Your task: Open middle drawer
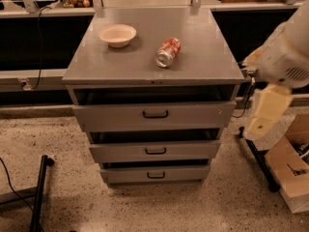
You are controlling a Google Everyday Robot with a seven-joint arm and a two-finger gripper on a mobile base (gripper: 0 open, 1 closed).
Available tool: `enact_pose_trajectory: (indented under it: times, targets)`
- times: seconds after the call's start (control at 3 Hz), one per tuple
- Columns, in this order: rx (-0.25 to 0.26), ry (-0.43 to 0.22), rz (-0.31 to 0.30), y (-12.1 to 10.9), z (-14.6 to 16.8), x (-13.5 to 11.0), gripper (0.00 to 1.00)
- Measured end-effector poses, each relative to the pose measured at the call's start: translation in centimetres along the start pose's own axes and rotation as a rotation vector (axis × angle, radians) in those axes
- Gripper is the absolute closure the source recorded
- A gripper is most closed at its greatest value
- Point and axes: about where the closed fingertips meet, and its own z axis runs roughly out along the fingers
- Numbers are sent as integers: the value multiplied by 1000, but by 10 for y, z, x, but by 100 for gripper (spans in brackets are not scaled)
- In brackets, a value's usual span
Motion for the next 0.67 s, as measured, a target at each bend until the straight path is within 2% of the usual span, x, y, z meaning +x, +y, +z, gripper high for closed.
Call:
enact_pose_trajectory:
  times: [0.33,0.67]
  targets:
    - [-35,-106,-34,26,52,-8,0]
    - [15,-174,-79,22,56,-16,0]
